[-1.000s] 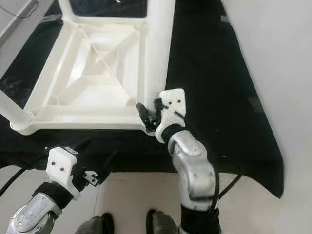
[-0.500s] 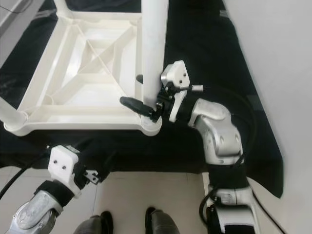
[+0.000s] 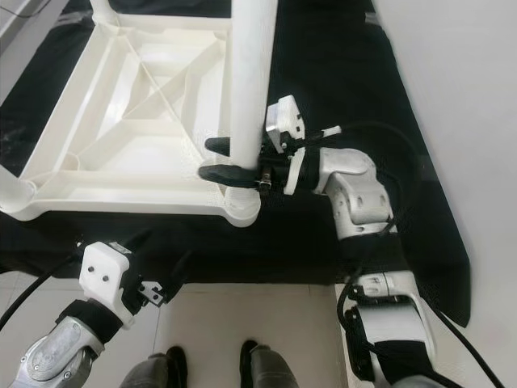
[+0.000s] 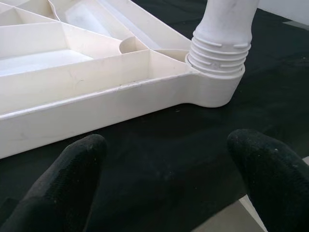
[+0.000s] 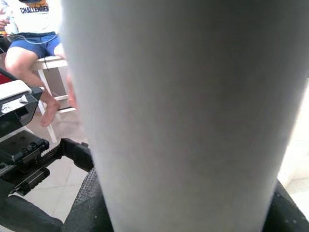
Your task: Building children table
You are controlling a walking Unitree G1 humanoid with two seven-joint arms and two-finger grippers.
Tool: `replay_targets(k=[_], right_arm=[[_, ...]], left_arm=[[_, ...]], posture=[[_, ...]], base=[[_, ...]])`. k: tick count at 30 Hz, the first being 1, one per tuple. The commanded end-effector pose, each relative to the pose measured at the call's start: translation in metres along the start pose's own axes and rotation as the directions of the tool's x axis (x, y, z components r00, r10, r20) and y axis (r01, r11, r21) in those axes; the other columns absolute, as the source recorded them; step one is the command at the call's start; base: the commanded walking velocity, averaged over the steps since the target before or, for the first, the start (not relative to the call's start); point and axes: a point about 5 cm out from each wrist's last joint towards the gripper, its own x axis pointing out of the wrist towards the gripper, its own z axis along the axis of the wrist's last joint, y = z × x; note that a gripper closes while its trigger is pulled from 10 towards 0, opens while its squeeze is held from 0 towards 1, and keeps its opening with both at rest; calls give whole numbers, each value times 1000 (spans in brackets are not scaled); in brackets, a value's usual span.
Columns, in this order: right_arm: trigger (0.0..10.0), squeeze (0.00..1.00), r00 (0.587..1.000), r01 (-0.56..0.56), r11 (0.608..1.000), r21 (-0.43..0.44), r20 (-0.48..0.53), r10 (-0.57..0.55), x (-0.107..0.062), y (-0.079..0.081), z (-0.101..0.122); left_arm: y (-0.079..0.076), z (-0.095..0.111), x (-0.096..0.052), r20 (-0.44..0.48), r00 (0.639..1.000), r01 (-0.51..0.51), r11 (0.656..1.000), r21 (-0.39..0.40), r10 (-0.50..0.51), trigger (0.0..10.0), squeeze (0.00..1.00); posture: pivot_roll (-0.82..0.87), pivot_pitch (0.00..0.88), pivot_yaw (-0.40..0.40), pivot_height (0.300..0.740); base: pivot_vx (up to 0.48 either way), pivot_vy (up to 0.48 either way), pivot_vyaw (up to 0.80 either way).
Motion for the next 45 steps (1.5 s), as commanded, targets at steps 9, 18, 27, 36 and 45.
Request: replay_targets(k=[9,18,27,36,45], right_arm=[[0,0,729,665,747,2,-219,-648,-1,39,-50],[0,0,475,855,519,-10,-388,-790,17,88,-83],[10000,1000,608,792,594,141,-258,-751,29,74,-58],[10000,0,949,315,948,45,-31,-314,5,29,-11],[10000,0,994,104,994,23,12,-104,5,-5,9]], left_arm=[[-1,-4,-2,-12,1000,-7,1000,-2,6,10000,0],[1,-6,8,2,1000,8,1000,-1,-8,10000,0],[2,-5,9,10,1000,3,1000,-3,-3,10000,0],[-2,-2,7,20,1000,0,1000,-8,0,10000,0],[-6,1,-5,3,1000,-8,1000,-9,8,10000,0]], posture=[[36,253,-71,740],[-1,233,-48,740],[-3,238,-60,740],[20,261,-71,740],[79,303,-70,740]], base=[[0,0,0],[0,0,0],[0,0,0],[0,0,0],[0,0,0]])
